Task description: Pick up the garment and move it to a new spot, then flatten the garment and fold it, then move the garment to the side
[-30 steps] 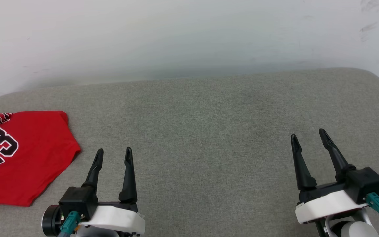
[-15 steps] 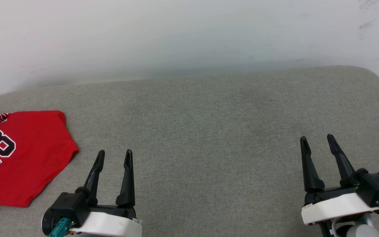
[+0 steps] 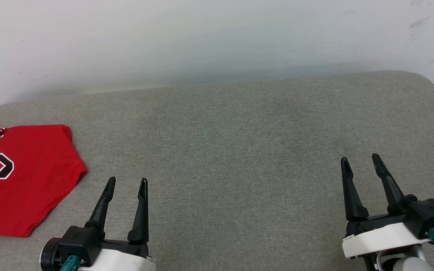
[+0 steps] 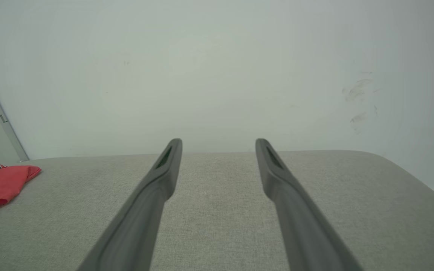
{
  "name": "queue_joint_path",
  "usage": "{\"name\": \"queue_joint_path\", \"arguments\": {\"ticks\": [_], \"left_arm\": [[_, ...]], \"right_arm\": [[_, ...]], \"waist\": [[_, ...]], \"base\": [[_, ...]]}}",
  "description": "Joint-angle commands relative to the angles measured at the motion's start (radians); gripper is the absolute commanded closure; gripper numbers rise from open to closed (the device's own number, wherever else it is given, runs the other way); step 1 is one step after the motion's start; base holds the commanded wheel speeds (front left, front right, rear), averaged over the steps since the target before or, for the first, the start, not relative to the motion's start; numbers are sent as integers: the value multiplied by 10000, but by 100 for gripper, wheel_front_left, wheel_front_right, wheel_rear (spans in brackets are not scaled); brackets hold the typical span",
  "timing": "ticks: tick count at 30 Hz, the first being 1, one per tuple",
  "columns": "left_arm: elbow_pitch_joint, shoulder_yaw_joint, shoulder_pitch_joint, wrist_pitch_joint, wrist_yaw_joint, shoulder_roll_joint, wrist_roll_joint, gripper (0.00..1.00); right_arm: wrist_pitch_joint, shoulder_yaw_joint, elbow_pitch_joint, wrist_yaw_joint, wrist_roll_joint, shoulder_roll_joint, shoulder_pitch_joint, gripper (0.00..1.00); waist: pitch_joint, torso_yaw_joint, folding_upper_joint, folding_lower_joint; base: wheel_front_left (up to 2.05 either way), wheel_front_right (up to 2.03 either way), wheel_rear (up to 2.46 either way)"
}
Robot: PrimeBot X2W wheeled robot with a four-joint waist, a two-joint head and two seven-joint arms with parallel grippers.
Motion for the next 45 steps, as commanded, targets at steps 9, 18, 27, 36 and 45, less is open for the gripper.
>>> {"name": "queue_joint_path", "arguments": {"ticks": [9,18,27,36,45], "left_arm": [[23,27,115,-214,-96,-26,581,0],[109,112,-44,-200,-13,-25,584,0],[-106,365,109,-191,102,-24,808,0],[-184,598,466,-191,133,-25,947,0],[-235,790,858,-191,110,-27,1099,0]], "right_arm": [[-196,2,39,-3,-444,16,1,0],[-192,35,48,-3,-230,16,99,0],[-192,388,166,-3,-118,15,212,0],[-192,739,224,-3,64,16,459,0],[-192,1124,262,-3,346,15,519,0]], "waist": [[27,61,0,0],[49,706,0,0],[-90,2105,0,0],[-510,3650,0,0],[-822,4547,0,0]], "base": [[0,0,0],[0,0,0],[0,0,0],[0,0,0],[0,0,0]]}}
